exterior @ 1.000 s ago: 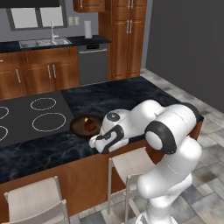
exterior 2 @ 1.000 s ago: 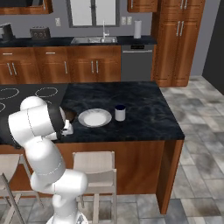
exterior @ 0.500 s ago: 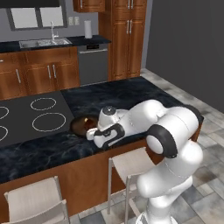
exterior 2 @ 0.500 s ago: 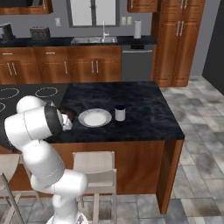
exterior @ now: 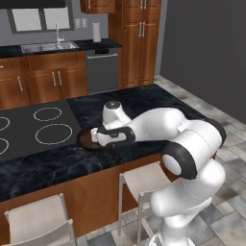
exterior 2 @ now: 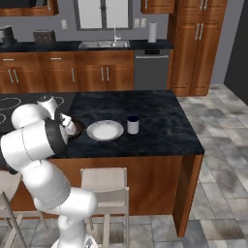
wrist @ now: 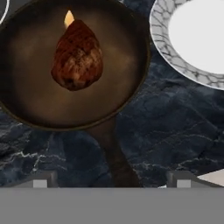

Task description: Pick up the pan with the steak in it and place it on the dining table. Then place the steak on the plate.

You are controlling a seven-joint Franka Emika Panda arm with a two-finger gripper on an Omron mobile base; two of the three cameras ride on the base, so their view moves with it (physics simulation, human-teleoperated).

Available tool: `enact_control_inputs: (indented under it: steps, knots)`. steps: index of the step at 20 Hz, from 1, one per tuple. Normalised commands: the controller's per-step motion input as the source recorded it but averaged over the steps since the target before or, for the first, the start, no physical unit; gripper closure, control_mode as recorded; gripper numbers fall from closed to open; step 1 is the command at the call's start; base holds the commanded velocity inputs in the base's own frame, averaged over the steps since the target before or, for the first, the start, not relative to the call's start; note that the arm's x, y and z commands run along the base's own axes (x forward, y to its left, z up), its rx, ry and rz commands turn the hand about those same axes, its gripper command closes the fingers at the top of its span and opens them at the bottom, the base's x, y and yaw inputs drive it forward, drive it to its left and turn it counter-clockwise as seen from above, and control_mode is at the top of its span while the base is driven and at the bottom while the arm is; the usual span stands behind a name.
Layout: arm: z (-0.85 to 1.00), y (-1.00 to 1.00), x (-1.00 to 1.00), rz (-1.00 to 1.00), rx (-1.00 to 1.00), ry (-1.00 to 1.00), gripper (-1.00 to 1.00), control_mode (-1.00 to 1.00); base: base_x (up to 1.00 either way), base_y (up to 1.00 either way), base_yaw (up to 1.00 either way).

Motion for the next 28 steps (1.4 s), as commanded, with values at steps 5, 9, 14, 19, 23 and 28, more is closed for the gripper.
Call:
enact_control_inputs:
  steps: [5, 9, 14, 19, 23, 28]
  knots:
    - [0.22, 0.19, 0.46, -0.1, 0.0, 0.04, -1.0, -1.0, 0.0, 0.0, 0.0]
    - [0.02, 0.28, 0.55, -0.09, -0.01, 0.01, -1.0, -1.0, 0.0, 0.0, 0.0]
    - [-0.02, 0.23, 0.49, -0.05, -0.02, 0.0, -1.0, -1.0, 0.0, 0.0, 0.0]
    - [-0.09, 0.02, 0.26, 0.0, -0.01, 0.0, -1.0, -1.0, 0.0, 0.0, 0.0]
    - [-0.1, 0.0, 0.29, 0.0, 0.0, 0.01, -1.0, -1.0, 0.0, 0.0, 0.0]
    - [-0.16, -0.1, 0.22, 0.04, 0.0, 0.02, -1.0, -1.0, 0.0, 0.0, 0.0]
